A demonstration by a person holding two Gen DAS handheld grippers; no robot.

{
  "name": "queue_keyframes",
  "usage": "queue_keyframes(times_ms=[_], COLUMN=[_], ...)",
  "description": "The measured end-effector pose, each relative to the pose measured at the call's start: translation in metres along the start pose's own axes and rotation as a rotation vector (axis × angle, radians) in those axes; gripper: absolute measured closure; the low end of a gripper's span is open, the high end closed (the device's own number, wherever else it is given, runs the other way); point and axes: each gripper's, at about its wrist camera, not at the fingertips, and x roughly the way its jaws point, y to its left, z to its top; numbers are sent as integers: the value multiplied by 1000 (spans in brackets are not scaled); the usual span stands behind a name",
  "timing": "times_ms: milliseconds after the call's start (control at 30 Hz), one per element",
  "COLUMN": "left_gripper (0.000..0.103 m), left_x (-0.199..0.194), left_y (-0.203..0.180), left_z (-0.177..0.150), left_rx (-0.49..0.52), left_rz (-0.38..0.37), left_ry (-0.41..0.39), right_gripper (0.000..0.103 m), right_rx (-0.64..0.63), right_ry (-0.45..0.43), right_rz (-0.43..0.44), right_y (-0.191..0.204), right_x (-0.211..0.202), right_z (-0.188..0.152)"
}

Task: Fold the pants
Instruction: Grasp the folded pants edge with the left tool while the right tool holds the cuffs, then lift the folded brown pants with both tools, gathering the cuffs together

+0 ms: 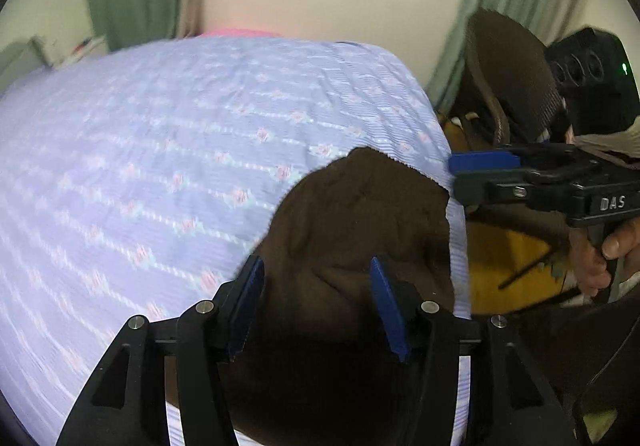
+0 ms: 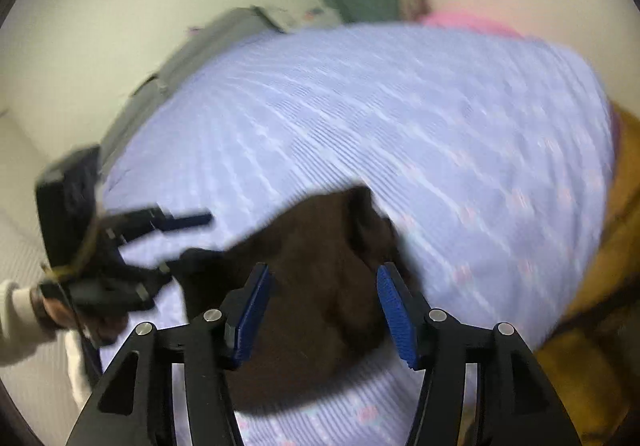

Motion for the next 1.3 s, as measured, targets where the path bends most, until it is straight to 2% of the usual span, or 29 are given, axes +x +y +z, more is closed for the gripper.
queue_keyframes(times_ms=[100,233,333,433,533,600,667,733,833,933,1033,1100,1300], left_gripper=[49,49,48,46,46,45,37,30,20,20,20,20,14], left_x=[19,47,61,63,41,16,-6,-19,-35,-31,-21,-10,9], left_y=[0,14,17,14,10,4,-1,0,7,15,18,23,26], left_z=[-22,-43,-45,-38,-34,-39,-46,-57,-88,-113,-126,-130,-143], left_rx=[-96,-166,-154,-151,-196,-235,-294,-360,-529,-669,-772,-828,-906], left_rz=[40,107,130,152,168,202,241,283,383,419,413,383,321], left_ry=[7,20,17,16,-3,-27,-49,-64,-83,-80,-92,-102,-121], right_gripper=[63,66,81,82,77,65,29,20,17,16,16,16,16], right_rx=[-67,-130,-68,-19,-44,-28,-15,2,40,116,231,294,374], right_ry=[94,199,253,276,277,257,219,173,162,199,220,227,230], right_rz=[36,-14,-31,4,24,48,37,29,19,26,60,82,165], right_y=[6,-2,-25,-40,-33,-31,-29,-30,-38,-53,-67,-75,-79], right_x=[31,69,81,85,81,69,53,34,24,37,56,72,105], right_z=[9,8,4,6,8,12,14,13,4,-8,-26,-37,-50])
